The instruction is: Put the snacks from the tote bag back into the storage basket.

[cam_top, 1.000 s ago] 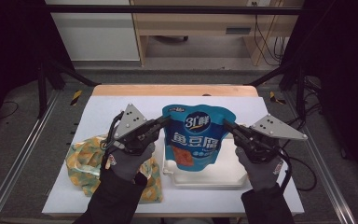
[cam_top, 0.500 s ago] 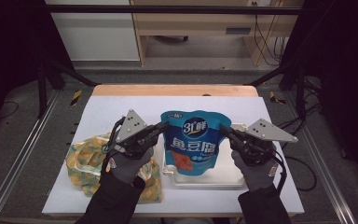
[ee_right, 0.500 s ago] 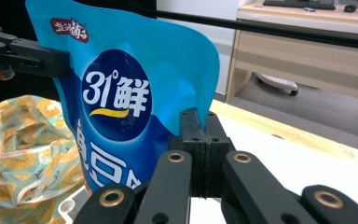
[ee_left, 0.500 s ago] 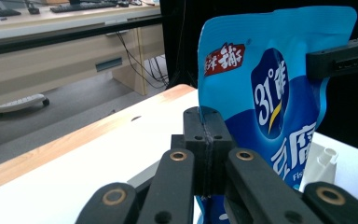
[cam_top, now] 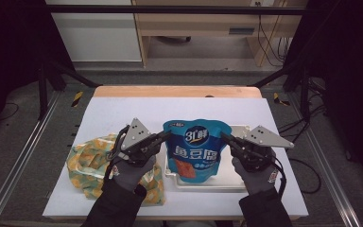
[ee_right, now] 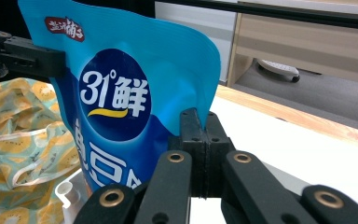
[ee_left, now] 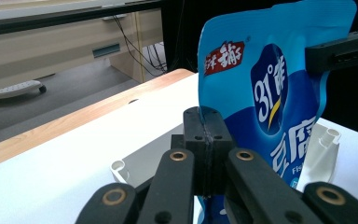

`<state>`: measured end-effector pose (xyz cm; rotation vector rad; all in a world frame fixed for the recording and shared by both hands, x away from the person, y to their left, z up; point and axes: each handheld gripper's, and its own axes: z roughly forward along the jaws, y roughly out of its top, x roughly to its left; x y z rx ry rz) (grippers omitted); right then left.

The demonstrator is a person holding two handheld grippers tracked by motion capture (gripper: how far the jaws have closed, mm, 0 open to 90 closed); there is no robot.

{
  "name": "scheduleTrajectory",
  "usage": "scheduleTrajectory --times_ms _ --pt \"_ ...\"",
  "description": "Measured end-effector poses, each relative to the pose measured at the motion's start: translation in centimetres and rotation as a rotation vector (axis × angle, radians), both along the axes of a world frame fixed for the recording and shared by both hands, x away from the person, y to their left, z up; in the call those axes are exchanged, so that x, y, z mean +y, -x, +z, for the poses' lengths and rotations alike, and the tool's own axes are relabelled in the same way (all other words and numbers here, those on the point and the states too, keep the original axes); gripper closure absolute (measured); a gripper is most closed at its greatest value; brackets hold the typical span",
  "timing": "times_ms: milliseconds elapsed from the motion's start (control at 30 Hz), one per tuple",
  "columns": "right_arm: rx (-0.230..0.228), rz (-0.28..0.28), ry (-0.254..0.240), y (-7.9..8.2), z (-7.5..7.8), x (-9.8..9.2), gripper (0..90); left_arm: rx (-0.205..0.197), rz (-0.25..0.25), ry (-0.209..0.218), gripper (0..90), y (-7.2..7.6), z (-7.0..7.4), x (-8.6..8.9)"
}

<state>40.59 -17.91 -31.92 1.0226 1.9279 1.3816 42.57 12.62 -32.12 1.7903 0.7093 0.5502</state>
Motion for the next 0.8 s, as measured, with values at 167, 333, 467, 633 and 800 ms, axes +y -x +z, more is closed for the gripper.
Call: scheduleTrajectory --times_ms 167,333,467,633,800 --pt "0.01 0.002 0.0 0.0 -0.4 0.1 90.0 0.008 0.0 -0.003 90.0 0.1 -0.4 0.1" --pt "0.016 0.004 0.004 0.1 -0.6 0.1 90.0 0.013 -0.002 -0.004 90.0 0.3 -0.8 0.1" --pt "0.021 0.0 0.006 0.1 -0.9 0.1 90.0 0.013 -0.003 -0.008 90.0 0.4 -1.0 0.0" --pt "0.025 0.0 0.003 0.2 -1.2 0.0 90.0 0.012 -0.004 -0.005 89.8 0.5 -1.1 0.0" --pt "0.018 0.004 0.008 0.3 -1.2 0.0 89.1 0.009 -0.005 0.001 88.5 0.6 -1.3 0.2"
